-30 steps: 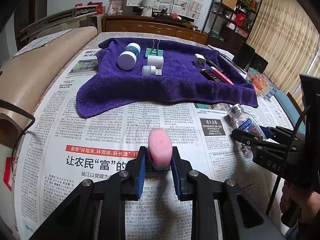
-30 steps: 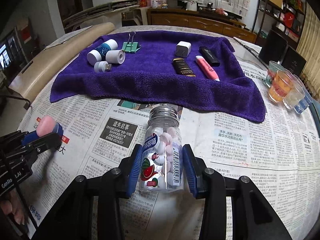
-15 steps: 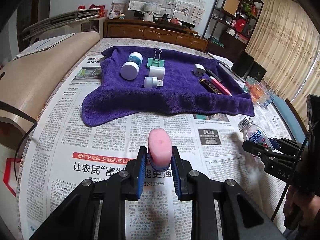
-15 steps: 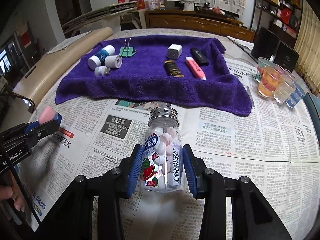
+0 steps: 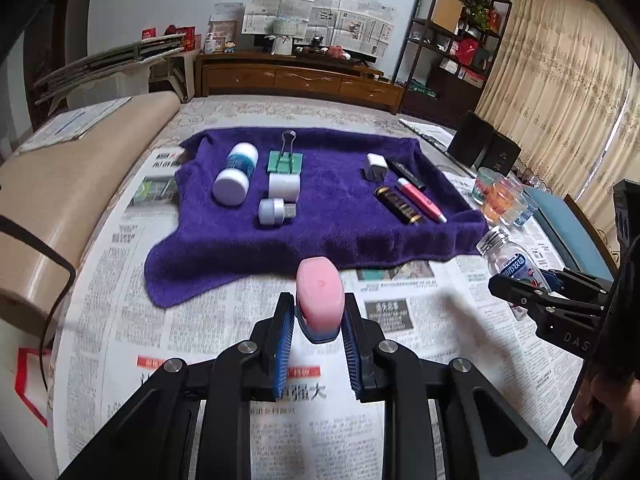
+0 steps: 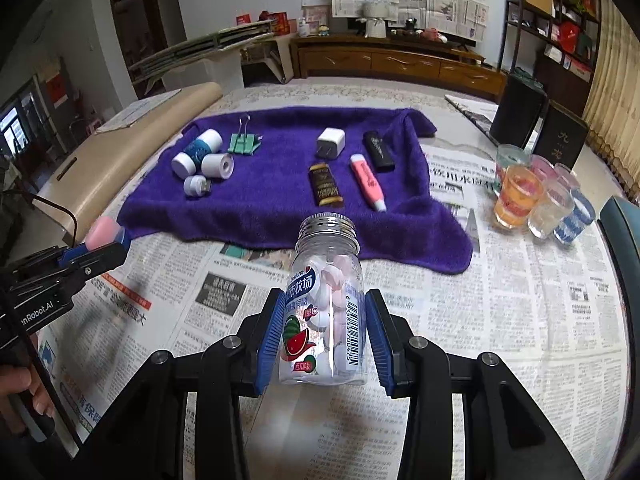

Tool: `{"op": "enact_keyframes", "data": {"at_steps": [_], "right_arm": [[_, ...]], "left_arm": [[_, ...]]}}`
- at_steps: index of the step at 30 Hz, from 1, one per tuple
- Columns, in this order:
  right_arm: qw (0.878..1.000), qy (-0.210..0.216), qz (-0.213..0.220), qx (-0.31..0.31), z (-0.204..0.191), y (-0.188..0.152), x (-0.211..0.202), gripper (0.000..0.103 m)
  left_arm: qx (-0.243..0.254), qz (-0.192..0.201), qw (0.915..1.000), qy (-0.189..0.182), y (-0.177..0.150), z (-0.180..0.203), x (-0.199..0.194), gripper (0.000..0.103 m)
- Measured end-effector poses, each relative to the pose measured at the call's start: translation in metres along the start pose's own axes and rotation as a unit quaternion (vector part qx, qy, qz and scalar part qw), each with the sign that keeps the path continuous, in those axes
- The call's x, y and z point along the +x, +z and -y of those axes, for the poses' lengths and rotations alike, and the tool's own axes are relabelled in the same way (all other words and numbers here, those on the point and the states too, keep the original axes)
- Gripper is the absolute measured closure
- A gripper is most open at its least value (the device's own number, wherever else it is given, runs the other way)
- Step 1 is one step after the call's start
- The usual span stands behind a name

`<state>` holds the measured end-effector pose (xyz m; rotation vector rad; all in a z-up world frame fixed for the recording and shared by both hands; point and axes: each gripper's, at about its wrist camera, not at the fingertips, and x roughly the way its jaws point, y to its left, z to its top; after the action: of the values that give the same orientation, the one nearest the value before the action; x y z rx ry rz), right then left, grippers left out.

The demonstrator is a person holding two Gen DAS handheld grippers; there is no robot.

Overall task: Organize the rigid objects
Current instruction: 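Carry the candy jar with the right tool to the towel while the left tool releases the sponge there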

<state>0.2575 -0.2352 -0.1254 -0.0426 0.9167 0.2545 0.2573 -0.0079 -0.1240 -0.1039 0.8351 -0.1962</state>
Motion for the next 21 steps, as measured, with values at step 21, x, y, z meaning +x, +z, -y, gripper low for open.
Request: {"op": "enact_keyframes", "data": {"at_steps": [21], "right_arm": [[1.000, 0.005, 0.010, 0.008, 0.046, 0.116, 0.070, 0.062]], "left_arm": [[0.042, -0.013, 0.9987, -0.025, 0.102, 0.025, 0.102, 0.080]]}}
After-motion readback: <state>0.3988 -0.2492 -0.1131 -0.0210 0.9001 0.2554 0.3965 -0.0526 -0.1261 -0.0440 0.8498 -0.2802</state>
